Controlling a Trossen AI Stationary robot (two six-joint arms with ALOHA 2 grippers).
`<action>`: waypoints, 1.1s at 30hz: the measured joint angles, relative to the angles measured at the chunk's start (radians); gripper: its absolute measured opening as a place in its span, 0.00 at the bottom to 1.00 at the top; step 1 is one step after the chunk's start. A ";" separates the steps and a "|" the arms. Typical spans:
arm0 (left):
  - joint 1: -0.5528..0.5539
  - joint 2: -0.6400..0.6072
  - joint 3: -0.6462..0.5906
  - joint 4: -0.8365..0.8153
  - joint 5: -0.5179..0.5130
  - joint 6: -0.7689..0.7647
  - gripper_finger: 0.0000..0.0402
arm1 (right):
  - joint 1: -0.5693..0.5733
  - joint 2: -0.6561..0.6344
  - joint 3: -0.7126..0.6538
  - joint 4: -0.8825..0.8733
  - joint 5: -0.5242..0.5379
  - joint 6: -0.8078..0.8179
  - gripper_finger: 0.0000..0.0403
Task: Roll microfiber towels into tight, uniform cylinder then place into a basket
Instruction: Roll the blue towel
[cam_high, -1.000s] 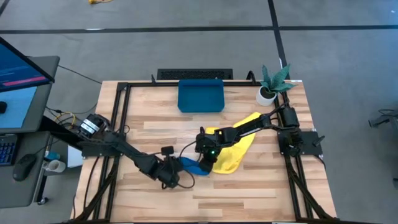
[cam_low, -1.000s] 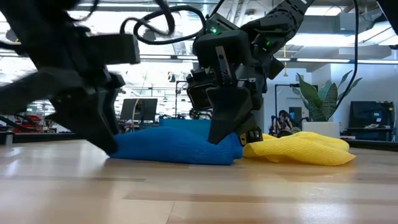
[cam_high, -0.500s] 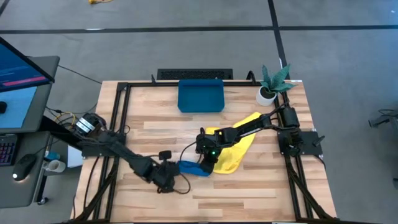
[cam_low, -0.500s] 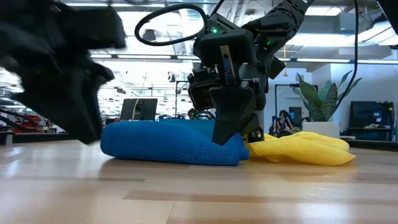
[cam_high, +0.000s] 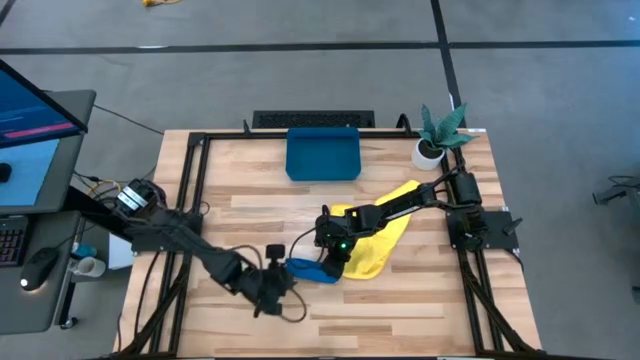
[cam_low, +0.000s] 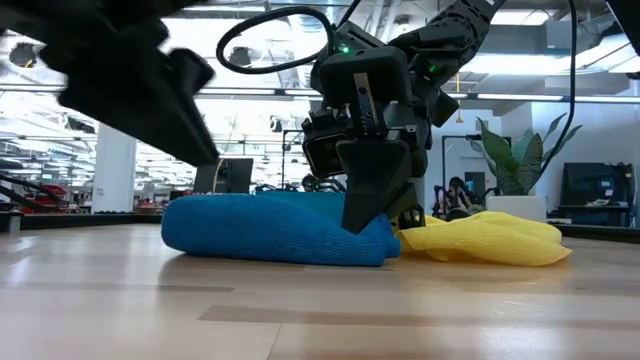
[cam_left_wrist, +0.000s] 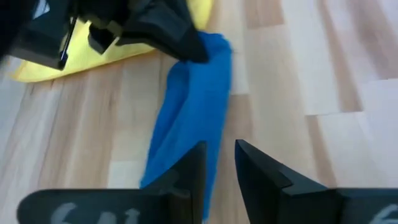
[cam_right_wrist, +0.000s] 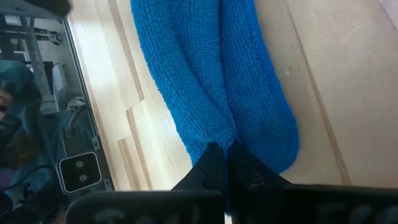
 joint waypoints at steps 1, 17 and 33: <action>0.016 0.000 0.000 0.000 0.015 0.010 0.17 | 0.000 0.000 0.000 0.000 0.000 0.000 0.03; 0.156 0.000 -0.051 -0.010 0.210 0.005 0.09 | 0.002 0.000 0.000 -0.003 0.003 -0.006 0.03; 0.155 0.000 -0.171 0.135 0.226 -0.143 0.08 | 0.003 0.001 0.000 0.004 0.007 -0.006 0.19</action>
